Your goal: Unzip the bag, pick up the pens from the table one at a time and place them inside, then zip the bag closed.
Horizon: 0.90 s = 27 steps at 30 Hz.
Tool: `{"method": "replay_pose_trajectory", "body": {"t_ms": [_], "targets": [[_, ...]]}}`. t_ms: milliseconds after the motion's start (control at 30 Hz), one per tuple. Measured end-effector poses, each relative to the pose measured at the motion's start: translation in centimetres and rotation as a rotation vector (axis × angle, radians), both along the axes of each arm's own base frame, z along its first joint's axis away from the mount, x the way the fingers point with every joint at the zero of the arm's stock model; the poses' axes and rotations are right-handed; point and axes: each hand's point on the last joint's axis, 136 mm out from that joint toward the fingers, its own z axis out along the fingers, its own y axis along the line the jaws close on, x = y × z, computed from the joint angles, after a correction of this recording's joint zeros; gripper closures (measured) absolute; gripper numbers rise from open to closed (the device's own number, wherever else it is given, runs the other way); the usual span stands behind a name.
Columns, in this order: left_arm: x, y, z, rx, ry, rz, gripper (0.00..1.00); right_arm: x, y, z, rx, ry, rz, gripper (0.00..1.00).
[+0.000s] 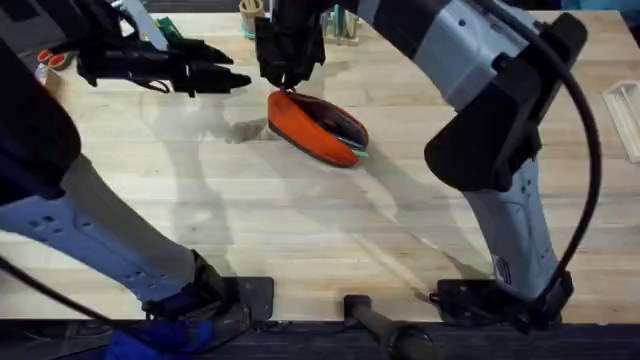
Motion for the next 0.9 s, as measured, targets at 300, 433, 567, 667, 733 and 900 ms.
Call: {"method": "replay_pose_trajectory", "body": {"t_ms": [300, 433, 567, 667, 733, 900], "targets": [[0.7, -1.7, -2.8, -0.090, 0.013, -0.052, 0.010, 0.1, -0.1, 0.0, -0.006, -0.006, -0.002, 0.970], [0.5, -4.0, -3.6, -0.074, -0.016, -0.130, 0.010, 0.1, -0.1, 0.0, -0.007, -0.006, -0.002, 0.970], [-0.1, -6.1, -3.9, -0.041, -0.040, -0.208, 0.008, 0.1, -0.1, 0.0, -0.008, -0.007, -0.003, 0.970], [-0.8, -6.9, -4.3, -0.018, -0.042, -0.252, 0.008, 0.1, -0.1, 0.0, -0.009, -0.008, -0.004, 0.970], [-1.3, -6.9, -4.5, -0.002, -0.042, -0.270, 0.009, 0.1, -0.1, 0.0, -0.009, -0.008, -0.003, 0.970], [-1.7, -6.6, -5.4, 0.063, -0.060, -0.304, 0.008, 0.1, -0.1, 0.0, -0.010, -0.009, -0.004, 0.970]]}}
